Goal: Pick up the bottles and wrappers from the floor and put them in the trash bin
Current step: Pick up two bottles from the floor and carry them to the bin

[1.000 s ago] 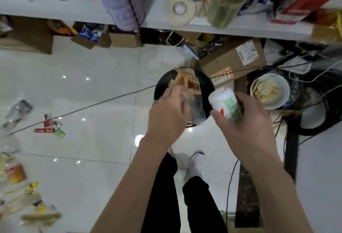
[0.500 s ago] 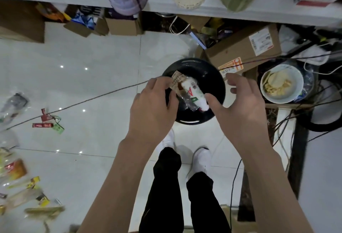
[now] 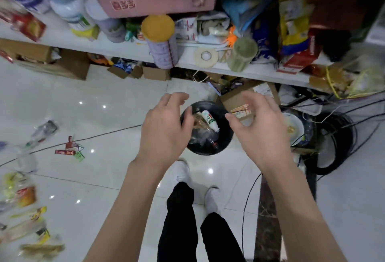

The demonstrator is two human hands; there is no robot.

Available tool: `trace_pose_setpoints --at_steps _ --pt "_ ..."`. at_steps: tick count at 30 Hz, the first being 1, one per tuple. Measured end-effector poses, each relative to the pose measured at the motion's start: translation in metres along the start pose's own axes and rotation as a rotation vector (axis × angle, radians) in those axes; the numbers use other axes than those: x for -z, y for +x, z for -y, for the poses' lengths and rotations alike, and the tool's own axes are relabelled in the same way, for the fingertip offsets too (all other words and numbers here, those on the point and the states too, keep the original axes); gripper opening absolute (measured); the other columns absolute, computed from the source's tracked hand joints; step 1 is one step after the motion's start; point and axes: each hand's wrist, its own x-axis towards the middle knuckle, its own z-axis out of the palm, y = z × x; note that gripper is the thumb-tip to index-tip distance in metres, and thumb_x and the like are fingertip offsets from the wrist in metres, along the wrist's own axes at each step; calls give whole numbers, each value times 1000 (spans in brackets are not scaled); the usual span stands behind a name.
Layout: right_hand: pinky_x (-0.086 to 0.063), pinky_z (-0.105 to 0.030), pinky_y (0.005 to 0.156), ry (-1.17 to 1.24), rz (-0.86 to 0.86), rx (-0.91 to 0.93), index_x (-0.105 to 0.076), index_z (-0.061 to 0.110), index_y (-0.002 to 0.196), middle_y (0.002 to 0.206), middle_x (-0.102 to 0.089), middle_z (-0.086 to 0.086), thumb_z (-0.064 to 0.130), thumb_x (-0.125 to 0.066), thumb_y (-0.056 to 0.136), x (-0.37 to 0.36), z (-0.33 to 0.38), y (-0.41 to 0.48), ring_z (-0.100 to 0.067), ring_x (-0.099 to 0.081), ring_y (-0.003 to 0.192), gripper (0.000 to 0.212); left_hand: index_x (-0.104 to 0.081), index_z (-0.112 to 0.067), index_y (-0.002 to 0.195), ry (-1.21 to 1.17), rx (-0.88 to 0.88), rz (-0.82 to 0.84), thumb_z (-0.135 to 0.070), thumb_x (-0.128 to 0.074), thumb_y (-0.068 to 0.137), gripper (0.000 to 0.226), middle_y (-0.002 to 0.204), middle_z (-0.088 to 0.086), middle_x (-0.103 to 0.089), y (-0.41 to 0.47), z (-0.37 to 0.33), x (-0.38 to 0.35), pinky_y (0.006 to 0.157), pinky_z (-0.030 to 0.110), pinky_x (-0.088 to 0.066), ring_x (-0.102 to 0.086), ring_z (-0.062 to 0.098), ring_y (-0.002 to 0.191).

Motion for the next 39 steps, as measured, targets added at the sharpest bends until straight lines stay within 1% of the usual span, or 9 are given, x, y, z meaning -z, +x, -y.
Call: trace_pose_setpoints --at_steps 5,11,14,17,19,22,28,35,39 --pt "-48 -41 99 3 -64 134 -57 22 133 124 -58 3 36 -73 86 80 45 -31 -21 -56 116 51 -57 -21 128 21 -32 -89 -29 -52 100 30 121 -2 -61 -36 -61 72 82 44 -53 -63 20 100" --pt "-45 -39 103 14 -49 255 -51 32 137 127 -53 13 47 -66 90 162 86 -88 -12 -52 121 52 -57 -22 129 55 -45 -194 -33 -52 99 32 122 -5 -60 -97 -119 146 80 39 -52 -62 16 101" --pt "-46 -40 104 23 -22 320 -50 33 138 127 -51 16 50 -65 91 185 97 -116 -9 -51 121 52 -57 -24 129 53 -35 -243 -34 -53 99 31 120 -8 -61 -132 -136 172 80 36 -51 -60 12 98" --pt "-48 -40 102 36 -25 399 -51 31 138 127 -52 16 48 -67 91 198 108 -141 -8 -52 120 53 -56 -27 129 39 -10 -272 -36 -51 100 31 121 -12 -60 -166 -148 190 79 27 -46 -57 7 99" --pt "-48 -38 102 44 -24 452 -51 31 137 126 -53 15 48 -68 90 202 116 -155 -8 -53 119 52 -55 -29 129 28 10 -294 -38 -49 100 31 121 -13 -59 -187 -152 200 78 27 -46 -57 7 99" --pt "-48 -34 100 55 4 537 -52 32 135 125 -53 15 48 -67 90 203 131 -175 -8 -54 118 50 -55 -28 128 17 32 -343 -39 -50 100 31 119 -13 -58 -217 -151 212 79 32 -50 -58 7 97" --pt "-49 -31 92 20 137 646 -56 32 129 118 -55 15 52 -63 90 179 155 -206 -7 -56 109 45 -54 -30 130 14 136 -373 -44 -49 100 34 123 -16 -56 -273 -117 224 83 32 -52 -58 5 97" --pt "-50 -34 92 -87 328 720 -55 32 130 116 -55 16 56 -61 91 114 193 -242 -6 -55 107 46 -55 -32 127 -42 331 -435 -46 -49 99 33 122 -18 -56 -336 -38 239 83 30 -52 -59 1 96" --pt "-51 -38 93 -148 467 780 -55 28 132 115 -55 14 54 -59 93 66 234 -275 -9 -55 108 46 -56 -30 128 -76 449 -477 -45 -50 99 33 120 -16 -57 -382 17 258 84 34 -52 -60 4 95"
